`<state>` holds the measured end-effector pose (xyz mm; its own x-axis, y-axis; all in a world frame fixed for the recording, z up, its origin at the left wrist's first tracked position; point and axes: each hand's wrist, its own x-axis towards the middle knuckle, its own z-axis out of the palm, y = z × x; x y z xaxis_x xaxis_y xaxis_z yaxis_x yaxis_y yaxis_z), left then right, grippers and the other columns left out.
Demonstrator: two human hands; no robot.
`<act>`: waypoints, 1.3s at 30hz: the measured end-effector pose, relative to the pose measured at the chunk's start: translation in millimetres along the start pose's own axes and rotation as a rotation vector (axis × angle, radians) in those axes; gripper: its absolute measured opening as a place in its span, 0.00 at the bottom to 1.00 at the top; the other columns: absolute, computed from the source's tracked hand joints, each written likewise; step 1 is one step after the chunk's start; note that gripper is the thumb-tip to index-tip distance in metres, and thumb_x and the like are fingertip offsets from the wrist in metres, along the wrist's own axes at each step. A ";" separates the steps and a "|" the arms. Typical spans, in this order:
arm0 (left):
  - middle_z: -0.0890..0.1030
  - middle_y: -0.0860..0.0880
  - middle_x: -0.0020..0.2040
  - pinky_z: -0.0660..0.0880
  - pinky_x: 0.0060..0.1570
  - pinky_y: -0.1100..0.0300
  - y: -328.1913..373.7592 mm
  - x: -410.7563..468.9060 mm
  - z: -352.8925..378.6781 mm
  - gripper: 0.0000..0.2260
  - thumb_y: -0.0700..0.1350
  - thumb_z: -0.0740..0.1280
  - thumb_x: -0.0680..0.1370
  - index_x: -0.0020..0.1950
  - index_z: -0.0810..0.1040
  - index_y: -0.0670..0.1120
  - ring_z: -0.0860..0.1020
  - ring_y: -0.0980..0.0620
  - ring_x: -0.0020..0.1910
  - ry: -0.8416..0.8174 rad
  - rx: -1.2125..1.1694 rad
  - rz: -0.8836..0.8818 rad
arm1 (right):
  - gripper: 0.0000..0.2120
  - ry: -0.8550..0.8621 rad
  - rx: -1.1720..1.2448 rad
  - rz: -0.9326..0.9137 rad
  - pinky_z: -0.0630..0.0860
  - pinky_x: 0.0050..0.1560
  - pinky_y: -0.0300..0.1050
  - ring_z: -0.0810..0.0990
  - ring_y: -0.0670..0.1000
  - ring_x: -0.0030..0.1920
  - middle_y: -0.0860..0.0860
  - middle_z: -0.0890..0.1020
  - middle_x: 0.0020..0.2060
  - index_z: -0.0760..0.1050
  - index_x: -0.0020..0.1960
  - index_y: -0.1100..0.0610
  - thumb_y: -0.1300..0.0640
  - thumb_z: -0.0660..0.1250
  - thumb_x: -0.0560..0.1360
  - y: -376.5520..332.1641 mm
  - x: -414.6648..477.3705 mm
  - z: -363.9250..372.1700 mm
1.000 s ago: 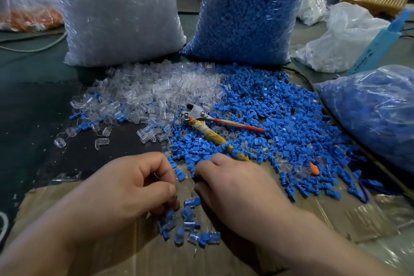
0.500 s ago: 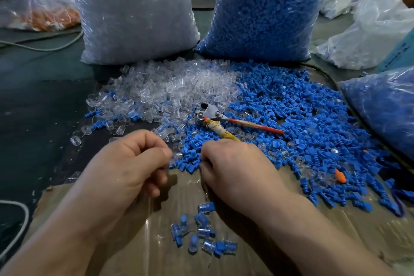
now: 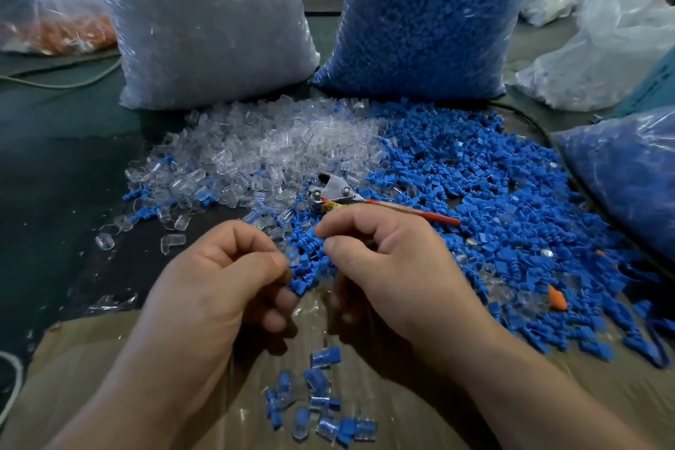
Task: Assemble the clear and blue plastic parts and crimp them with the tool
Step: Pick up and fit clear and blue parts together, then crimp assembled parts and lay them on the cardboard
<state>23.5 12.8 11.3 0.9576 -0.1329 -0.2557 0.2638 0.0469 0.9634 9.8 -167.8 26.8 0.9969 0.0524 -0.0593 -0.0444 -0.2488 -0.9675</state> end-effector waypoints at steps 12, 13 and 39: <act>0.81 0.40 0.32 0.77 0.27 0.53 10.4 -11.8 7.1 0.15 0.53 0.75 0.57 0.38 0.82 0.46 0.77 0.47 0.25 0.039 -0.061 0.019 | 0.09 0.037 -0.025 -0.233 0.83 0.40 0.50 0.85 0.49 0.39 0.48 0.82 0.42 0.79 0.48 0.46 0.60 0.69 0.76 -3.2 -5.9 -1.1; 0.81 0.39 0.32 0.78 0.28 0.52 11.4 -12.8 8.4 0.14 0.52 0.74 0.58 0.39 0.82 0.46 0.76 0.47 0.25 0.039 -0.068 0.008 | 0.09 0.042 -0.031 -0.258 0.83 0.40 0.50 0.85 0.49 0.39 0.47 0.81 0.42 0.79 0.49 0.46 0.60 0.69 0.76 -3.3 -6.7 -1.0; 0.78 0.43 0.28 0.68 0.17 0.64 10.8 -12.2 14.8 0.10 0.36 0.76 0.57 0.31 0.81 0.49 0.73 0.51 0.22 -0.118 -0.146 0.011 | 0.07 0.138 -0.468 -0.575 0.75 0.48 0.43 0.78 0.44 0.50 0.45 0.78 0.49 0.79 0.51 0.53 0.53 0.64 0.78 -5.4 -14.8 8.0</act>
<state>13.0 0.3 26.0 0.9424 -0.2465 -0.2260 0.2758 0.1907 0.9421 -5.2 -159.5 30.9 0.8550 0.1843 0.4849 0.4873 -0.6056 -0.6291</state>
